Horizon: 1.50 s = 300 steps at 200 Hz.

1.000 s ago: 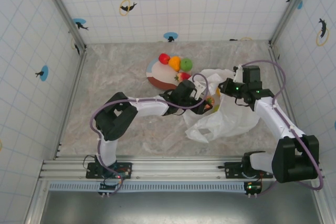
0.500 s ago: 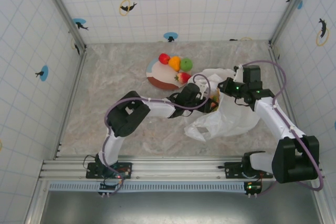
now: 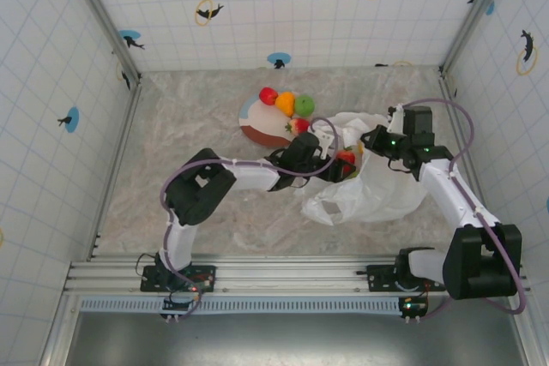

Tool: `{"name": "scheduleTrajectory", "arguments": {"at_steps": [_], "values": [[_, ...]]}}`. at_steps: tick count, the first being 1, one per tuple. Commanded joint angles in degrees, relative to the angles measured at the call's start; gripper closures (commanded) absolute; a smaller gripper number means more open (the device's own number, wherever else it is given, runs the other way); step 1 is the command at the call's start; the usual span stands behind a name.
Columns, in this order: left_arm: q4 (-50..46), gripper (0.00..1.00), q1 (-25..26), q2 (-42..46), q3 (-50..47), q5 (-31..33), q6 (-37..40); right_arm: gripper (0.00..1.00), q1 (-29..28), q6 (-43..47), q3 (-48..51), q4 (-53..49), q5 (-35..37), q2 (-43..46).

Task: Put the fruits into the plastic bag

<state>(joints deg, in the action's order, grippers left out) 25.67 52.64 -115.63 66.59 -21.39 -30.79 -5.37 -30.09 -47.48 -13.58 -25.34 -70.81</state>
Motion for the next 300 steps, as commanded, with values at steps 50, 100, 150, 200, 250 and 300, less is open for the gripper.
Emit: {"name": "scheduleTrajectory", "arguments": {"at_steps": [50,100,150,200,250,300], "values": [[-3.8,0.17,-0.7,14.5,-10.9,-2.0,7.7,1.0,1.9,6.6,-1.6,-4.6,1.9,-0.3],[-10.5,0.18,-0.9,21.9,-14.3,-3.6,13.9,1.0,1.9,6.7,-1.8,-4.0,1.4,-1.2],[-17.3,0.2,-3.4,28.9,-16.0,-7.6,21.4,1.0,2.2,7.4,-2.2,-4.1,0.9,-1.7],[-16.7,0.19,-9.3,37.2,-18.8,-8.4,21.7,1.0,2.5,8.3,-2.2,-4.4,1.3,-1.5],[-20.8,0.18,-16.9,33.8,-13.9,8.5,14.0,1.0,2.8,9.9,-2.9,-7.0,2.8,-1.0],[-25.6,0.16,-19.5,18.7,-1.8,9.5,14.9,1.0,3.2,11.1,-2.9,-8.7,5.6,0.0]]}}
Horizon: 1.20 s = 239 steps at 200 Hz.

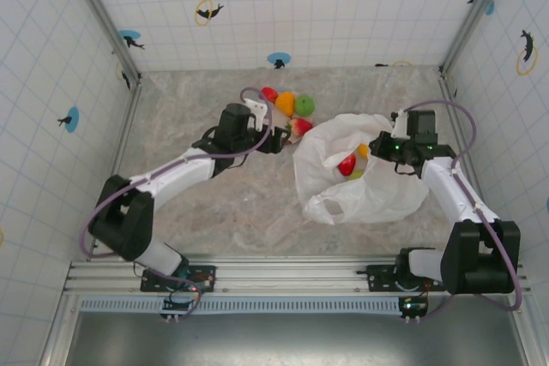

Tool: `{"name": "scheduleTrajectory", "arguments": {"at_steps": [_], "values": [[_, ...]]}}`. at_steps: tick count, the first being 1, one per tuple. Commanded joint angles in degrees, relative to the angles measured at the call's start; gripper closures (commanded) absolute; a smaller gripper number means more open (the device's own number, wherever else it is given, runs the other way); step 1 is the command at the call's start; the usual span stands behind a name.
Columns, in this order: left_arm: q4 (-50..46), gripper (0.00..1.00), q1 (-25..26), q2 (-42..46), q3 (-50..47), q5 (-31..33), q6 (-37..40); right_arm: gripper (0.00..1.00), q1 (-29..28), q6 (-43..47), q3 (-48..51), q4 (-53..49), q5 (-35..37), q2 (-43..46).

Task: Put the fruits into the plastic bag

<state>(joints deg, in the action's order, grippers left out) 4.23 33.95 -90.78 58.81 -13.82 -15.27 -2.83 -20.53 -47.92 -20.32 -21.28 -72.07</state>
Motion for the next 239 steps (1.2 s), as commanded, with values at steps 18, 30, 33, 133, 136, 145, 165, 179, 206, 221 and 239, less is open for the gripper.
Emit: {"name": "scheduleTrajectory", "arguments": {"at_steps": [18,30,33,133,136,145,165,179,206,221,239], "values": [[-5.2,0.15,-1.1,-11.9,10.6,1.3,2.6,1.0,0.8,2.3,-2.8,-3.1,2.4,1.6],[-6.2,0.15,-1.1,-15.4,13.8,1.1,4.1,1.0,0.9,2.7,-3.0,-3.9,3.1,2.0],[-6.5,0.15,-1.1,-16.2,14.5,1.0,4.6,1.0,1.0,2.8,-3.0,-3.9,3.3,2.1],[-11.7,0.1,-1.3,-33.1,30.6,2.1,11.2,1.0,1.6,2.6,-1.7,-3.9,2.9,3.3],[-11.8,0.1,-1.2,-33.4,31.1,2.3,11.3,1.0,1.6,2.6,-1.7,-3.9,2.9,3.3],[-12.4,0.1,-1.2,-34.5,32.4,2.4,11.6,1.0,1.6,2.6,-1.7,-3.9,2.8,3.2],[-14.0,0.09,-1.3,-37.2,35.6,2.3,12.4,1.0,1.6,2.6,-1.7,-3.9,2.7,3.2],[-15.5,0.09,-1.3,-39.3,38.0,2.6,13.3,1.0,1.6,2.6,-1.6,-3.9,2.7,3.3],[-18.0,0.09,-1.2,-42.4,42.2,3.3,14.9,1.0,1.6,2.6,-1.6,-4.0,2.6,3.4],[-18.9,0.09,-1.2,-43.2,43.8,2.7,15.5,1.0,1.6,2.7,-1.8,-4.2,2.8,3.5],[-19.4,0.1,-1.3,-45.9,45.0,2.2,15.9,1.0,1.6,2.6,-1.8,-4.1,2.8,3.4]]}}
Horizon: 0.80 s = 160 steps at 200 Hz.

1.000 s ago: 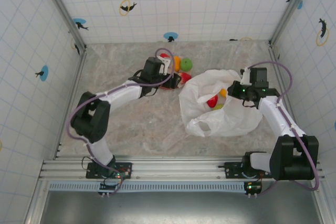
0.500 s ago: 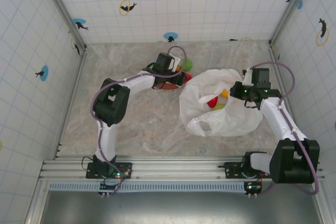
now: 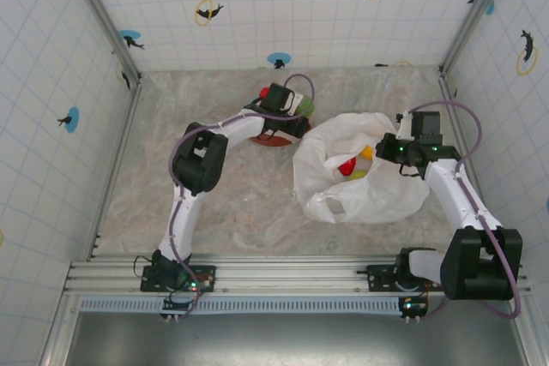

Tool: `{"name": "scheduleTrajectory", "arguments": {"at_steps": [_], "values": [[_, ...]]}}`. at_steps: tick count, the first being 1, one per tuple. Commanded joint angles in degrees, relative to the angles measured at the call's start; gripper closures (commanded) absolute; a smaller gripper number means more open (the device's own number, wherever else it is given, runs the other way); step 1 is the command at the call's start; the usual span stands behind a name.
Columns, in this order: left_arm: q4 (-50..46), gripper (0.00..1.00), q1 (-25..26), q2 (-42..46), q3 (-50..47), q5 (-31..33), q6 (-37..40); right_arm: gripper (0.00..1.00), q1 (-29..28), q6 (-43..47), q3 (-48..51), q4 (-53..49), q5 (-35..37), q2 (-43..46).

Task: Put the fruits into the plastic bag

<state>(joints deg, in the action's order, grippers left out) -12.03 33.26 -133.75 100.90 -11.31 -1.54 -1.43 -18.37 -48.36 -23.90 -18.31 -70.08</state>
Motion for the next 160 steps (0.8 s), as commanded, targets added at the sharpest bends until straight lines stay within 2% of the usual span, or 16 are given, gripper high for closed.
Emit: {"name": "scheduleTrajectory", "arguments": {"at_steps": [1,30,81,116,160], "values": [[-3.2,0.1,-0.6,-3.0,2.9,-0.3,2.2,1.0,0.2,0.5,-1.4,-0.5,-0.2,1.4],[-3.5,0.16,-0.6,-3.5,3.5,-0.7,2.6,1.0,0.2,0.4,-1.4,-0.5,-0.5,1.2],[-3.8,0.34,-0.5,-1.5,1.7,-0.3,2.3,1.0,0.1,0.1,-1.1,0.2,-0.8,0.5],[0.0,0.39,-0.5,6.4,-4.9,-0.3,0.9,1.0,0.0,0.0,-0.9,0.5,-0.8,0.1],[8.2,0.43,-0.5,18.0,-18.6,1.9,-2.9,1.0,-0.4,-0.5,-0.3,1.5,-1.0,-0.1]]}}
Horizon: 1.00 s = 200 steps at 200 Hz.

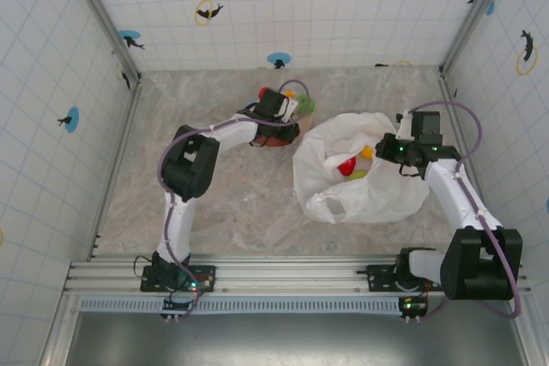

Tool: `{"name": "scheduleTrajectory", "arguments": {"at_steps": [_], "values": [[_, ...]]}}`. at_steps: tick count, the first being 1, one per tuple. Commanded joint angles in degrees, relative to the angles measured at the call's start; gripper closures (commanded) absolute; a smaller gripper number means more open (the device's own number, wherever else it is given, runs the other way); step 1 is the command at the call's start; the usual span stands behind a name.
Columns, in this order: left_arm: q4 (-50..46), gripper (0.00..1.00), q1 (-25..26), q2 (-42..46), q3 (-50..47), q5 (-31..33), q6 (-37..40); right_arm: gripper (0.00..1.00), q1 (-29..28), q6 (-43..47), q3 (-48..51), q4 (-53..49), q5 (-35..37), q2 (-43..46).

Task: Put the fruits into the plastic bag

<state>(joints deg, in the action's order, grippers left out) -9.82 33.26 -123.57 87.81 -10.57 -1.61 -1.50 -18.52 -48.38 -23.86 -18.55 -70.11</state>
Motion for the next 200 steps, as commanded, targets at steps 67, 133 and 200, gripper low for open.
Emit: {"name": "scheduleTrajectory", "arguments": {"at_steps": [67,133,200], "values": [[12.5,0.45,-0.5,32.1,-31.2,-2.8,-9.0,1.0,-1.0,-1.2,-0.3,3.3,-1.3,-0.9],[15.3,0.43,9.5,38.6,-41.4,-11.0,-7.4,1.0,-2.7,-2.6,-1.2,5.3,-1.7,-2.7],[16.2,0.43,18.2,21.5,-27.8,-13.1,-5.7,1.0,-5.0,-3.8,-1.4,5.2,-1.0,-1.7]]}}
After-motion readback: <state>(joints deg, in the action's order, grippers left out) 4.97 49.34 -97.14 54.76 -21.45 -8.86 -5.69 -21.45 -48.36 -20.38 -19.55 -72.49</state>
